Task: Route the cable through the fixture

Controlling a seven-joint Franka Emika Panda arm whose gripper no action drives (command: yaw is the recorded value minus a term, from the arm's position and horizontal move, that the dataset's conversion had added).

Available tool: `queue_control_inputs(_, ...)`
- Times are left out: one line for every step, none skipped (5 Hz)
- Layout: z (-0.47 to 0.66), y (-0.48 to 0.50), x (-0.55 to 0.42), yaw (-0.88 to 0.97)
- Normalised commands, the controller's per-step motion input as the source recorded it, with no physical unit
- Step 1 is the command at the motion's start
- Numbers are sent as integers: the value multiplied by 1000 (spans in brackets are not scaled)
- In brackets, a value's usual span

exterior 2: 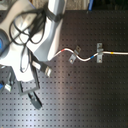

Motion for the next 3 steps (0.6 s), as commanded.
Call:
queue_control_inputs(263,279,-77,283)
queue_control_inputs(238,-16,-108,86)
queue_control_inputs(243,-5,-251,26)
